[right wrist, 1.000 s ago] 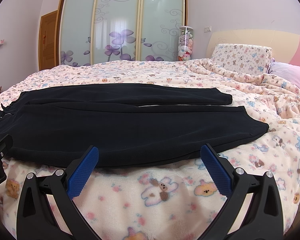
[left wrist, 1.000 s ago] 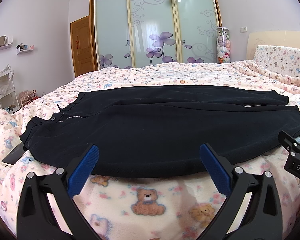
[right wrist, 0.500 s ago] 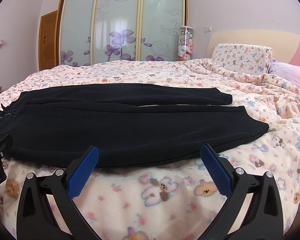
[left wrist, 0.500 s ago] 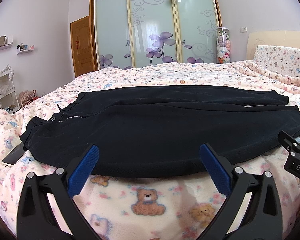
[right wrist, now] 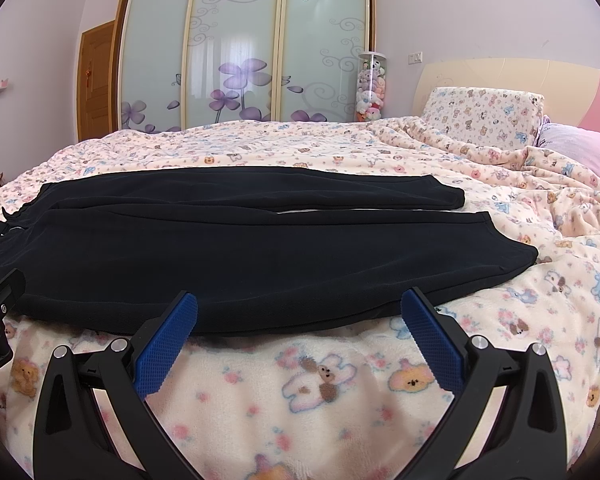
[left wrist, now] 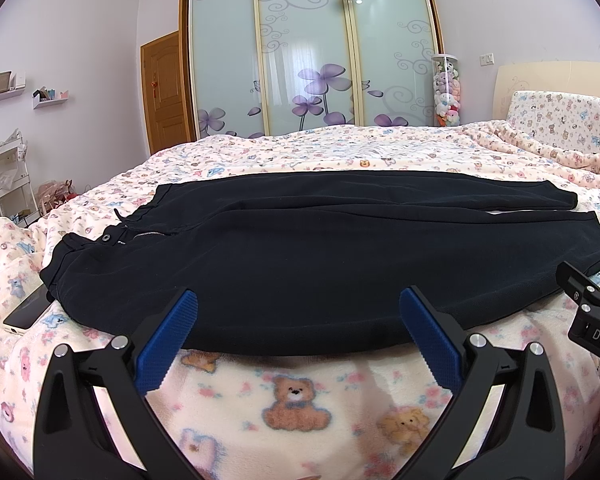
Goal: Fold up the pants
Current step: 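Reach the right tool to the trouser leg hem and close on it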
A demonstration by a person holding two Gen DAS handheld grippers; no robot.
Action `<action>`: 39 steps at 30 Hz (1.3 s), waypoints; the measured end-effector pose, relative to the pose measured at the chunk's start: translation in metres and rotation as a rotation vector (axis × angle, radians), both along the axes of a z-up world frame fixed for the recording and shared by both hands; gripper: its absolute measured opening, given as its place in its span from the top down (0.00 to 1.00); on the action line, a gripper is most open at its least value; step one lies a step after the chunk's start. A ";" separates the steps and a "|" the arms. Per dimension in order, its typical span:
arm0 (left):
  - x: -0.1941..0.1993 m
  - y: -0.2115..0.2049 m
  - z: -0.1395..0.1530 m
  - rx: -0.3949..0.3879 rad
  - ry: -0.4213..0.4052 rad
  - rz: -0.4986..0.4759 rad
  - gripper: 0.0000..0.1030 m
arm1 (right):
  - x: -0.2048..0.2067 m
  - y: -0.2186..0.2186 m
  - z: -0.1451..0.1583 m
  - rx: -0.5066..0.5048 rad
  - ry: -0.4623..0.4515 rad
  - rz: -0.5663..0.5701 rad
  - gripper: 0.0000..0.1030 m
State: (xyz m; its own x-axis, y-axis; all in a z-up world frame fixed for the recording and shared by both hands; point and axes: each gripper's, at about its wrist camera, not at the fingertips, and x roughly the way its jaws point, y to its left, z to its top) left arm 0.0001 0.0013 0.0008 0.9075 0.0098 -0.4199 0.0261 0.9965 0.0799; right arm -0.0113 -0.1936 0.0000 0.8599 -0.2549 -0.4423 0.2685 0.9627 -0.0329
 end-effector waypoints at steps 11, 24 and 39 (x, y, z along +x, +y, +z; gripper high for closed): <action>0.000 0.002 0.000 0.000 0.001 0.003 0.02 | -0.002 -0.005 0.000 0.049 -0.011 0.013 0.01; 0.030 0.018 0.044 0.025 -0.061 0.089 0.02 | 0.031 -0.112 0.078 0.314 -0.152 0.293 0.01; 0.064 0.054 0.027 -0.167 -0.097 0.101 0.02 | 0.221 -0.330 0.058 0.625 0.103 0.030 0.13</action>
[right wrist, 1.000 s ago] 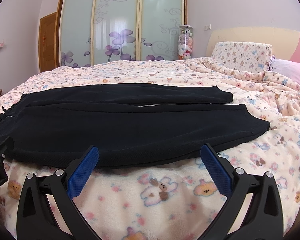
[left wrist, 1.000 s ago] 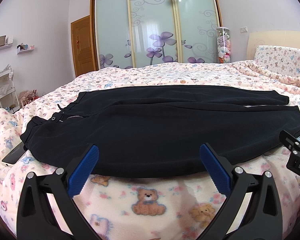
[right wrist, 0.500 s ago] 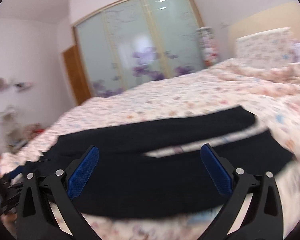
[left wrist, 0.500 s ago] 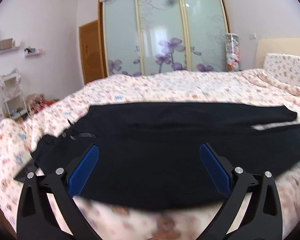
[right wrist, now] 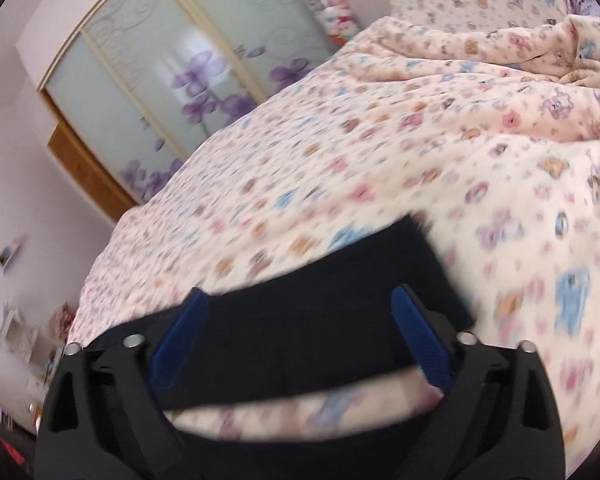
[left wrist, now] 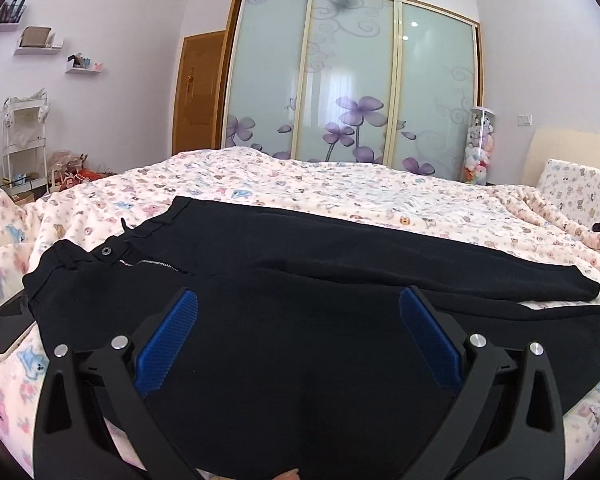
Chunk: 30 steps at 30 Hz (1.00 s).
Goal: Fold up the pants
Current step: 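Reach the right tool to the trouser leg hem and close on it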
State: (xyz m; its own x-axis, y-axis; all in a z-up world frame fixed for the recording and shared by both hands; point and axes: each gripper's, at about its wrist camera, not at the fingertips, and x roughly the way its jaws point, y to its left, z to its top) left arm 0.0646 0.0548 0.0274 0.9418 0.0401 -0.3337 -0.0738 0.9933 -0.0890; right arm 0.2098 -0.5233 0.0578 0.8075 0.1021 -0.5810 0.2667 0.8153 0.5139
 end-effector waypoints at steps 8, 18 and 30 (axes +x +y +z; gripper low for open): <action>0.000 -0.024 -0.006 0.081 0.010 -0.089 0.02 | 0.056 -0.026 -0.036 -0.104 0.097 -0.048 0.30; 0.001 -0.040 -0.007 0.121 -0.004 -0.163 0.02 | 0.087 -0.046 -0.071 -0.133 0.172 -0.130 0.49; 0.005 -0.026 -0.009 0.041 0.007 -0.175 0.02 | 0.027 -0.032 -0.031 -0.127 -0.060 -0.072 0.86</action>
State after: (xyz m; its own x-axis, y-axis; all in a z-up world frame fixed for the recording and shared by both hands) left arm 0.0692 0.0288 0.0181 0.9333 -0.1104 -0.3418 0.0999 0.9938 -0.0483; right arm 0.2371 -0.5557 0.0269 0.8438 -0.0286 -0.5359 0.2986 0.8547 0.4245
